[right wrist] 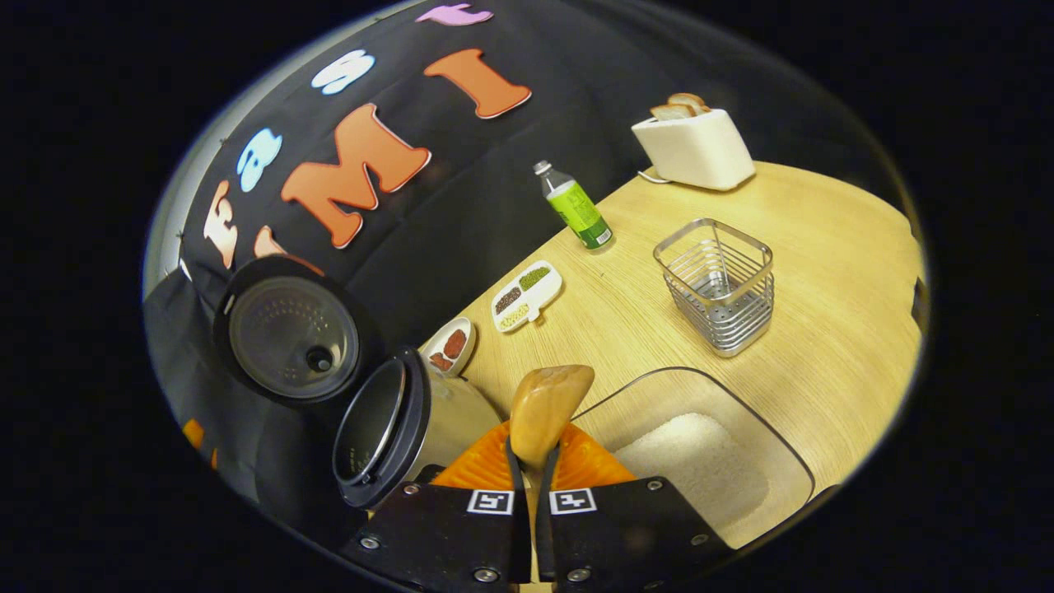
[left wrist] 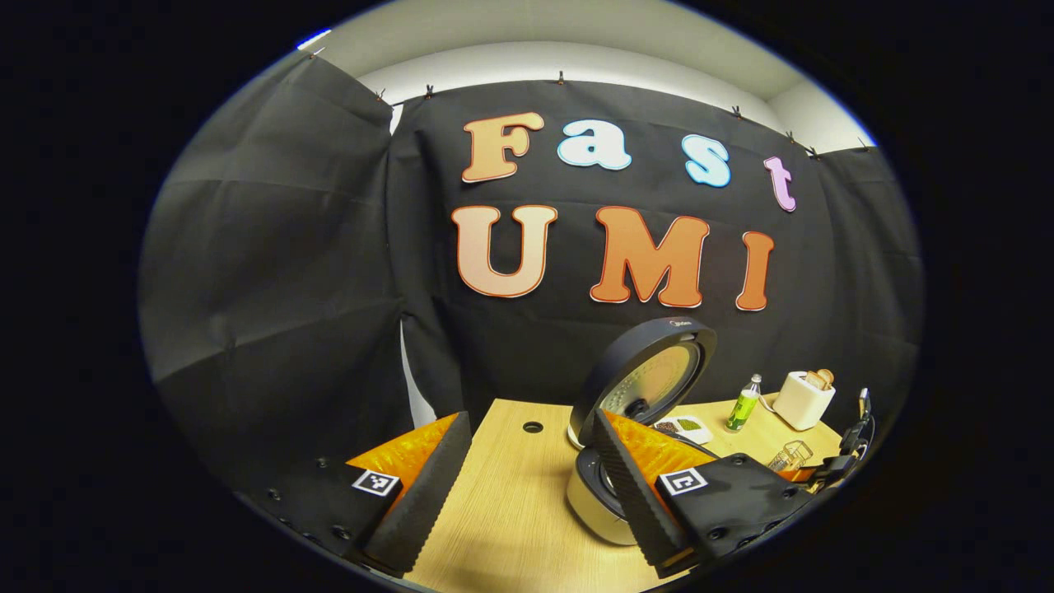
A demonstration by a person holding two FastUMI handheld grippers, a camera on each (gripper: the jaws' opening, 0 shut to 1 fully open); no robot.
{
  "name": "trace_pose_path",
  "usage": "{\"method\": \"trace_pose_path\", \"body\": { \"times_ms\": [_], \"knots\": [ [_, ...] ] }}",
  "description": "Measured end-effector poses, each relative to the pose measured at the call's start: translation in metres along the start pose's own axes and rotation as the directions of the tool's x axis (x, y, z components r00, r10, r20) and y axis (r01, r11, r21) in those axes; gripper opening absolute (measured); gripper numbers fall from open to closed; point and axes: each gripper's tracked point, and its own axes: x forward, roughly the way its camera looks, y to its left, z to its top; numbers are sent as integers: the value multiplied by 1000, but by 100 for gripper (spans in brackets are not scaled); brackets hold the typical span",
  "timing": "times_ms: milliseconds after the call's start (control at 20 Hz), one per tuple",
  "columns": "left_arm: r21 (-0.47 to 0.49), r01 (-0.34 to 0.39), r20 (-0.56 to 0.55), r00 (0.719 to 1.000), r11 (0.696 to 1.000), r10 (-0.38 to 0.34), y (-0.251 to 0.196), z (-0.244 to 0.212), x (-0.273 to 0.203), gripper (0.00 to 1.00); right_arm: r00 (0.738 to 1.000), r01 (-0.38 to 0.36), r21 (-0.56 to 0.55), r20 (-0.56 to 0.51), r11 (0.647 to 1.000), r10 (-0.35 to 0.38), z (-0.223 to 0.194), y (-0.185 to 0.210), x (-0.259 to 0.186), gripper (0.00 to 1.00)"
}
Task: Close the left gripper, press the button to open the rice cooker; take a wooden spoon from the chopstick holder with the right hand, scoop a spoonful of rice and pour it into the rice cooker, then put the wooden spoon back into the chopstick holder.
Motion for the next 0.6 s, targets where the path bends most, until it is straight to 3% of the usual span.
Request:
{"method": "trace_pose_path", "body": {
  "times_ms": [300,600],
  "knots": [
    [-5,22,13,1000,1000,-22,-9,6,7,97,997,-68,223,62,972,56,31,-4,-25,2],
    [-10,43,21,999,999,-43,-19,9,14,97,991,-113,316,104,942,84,56,-1,-47,1]
  ]
}}
